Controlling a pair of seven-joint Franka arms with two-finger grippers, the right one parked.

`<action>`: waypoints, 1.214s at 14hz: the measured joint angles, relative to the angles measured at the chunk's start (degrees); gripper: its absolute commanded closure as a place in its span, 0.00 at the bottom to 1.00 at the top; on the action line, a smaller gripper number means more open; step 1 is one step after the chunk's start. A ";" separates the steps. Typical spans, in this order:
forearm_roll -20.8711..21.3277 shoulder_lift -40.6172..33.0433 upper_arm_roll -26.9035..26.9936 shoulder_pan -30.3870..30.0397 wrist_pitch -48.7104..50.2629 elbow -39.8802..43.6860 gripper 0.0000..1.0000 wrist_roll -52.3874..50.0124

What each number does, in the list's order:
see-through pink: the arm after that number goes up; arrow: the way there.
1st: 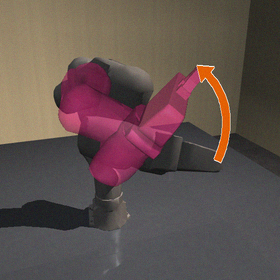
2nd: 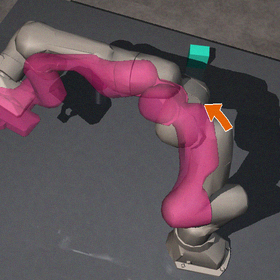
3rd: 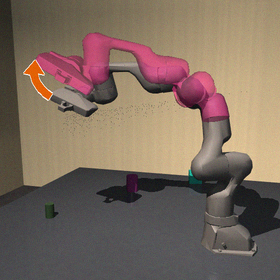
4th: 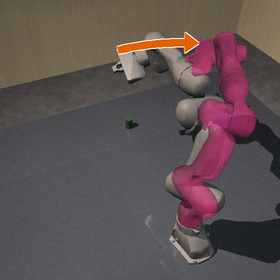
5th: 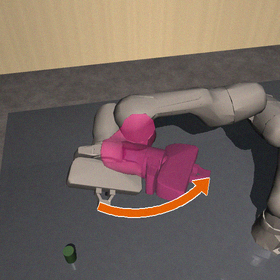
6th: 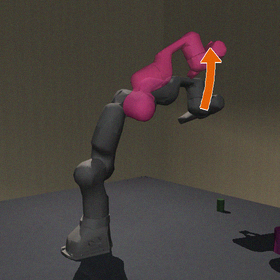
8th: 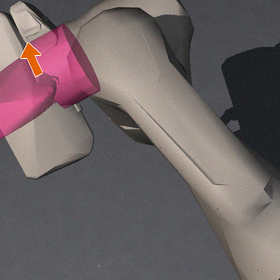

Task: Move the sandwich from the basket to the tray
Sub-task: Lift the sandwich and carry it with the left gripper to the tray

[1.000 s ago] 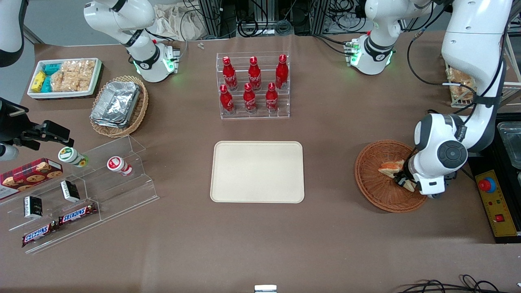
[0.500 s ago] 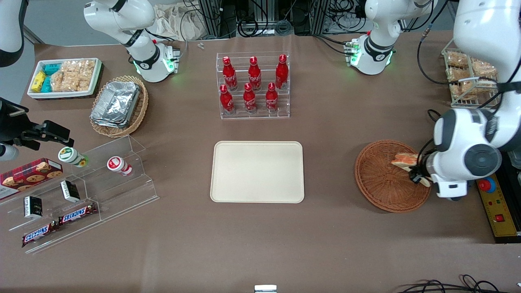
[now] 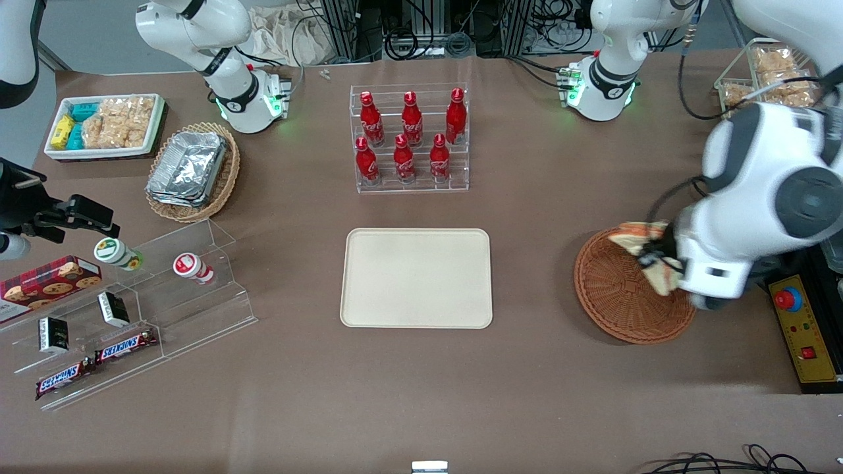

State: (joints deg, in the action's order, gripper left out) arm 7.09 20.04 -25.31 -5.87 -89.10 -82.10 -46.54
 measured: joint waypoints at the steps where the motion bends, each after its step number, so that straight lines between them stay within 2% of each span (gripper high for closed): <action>1: -0.02 0.52 -3.11 0.30 -0.06 -0.02 1.00 -0.07; 4: -0.02 2.41 -7.86 2.73 -5.04 -1.12 1.00 -0.44; 8: -0.05 5.30 -8.58 7.17 -17.48 -6.79 1.00 -0.44; 14: 0.08 12.97 -8.73 9.16 -25.64 -9.86 1.00 0.51; 17: 1.67 16.36 -8.74 11.25 -30.35 -10.00 1.00 0.63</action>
State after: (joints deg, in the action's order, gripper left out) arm 8.76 36.40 -34.05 5.38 -119.44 -92.10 -45.91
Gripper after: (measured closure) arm 0.802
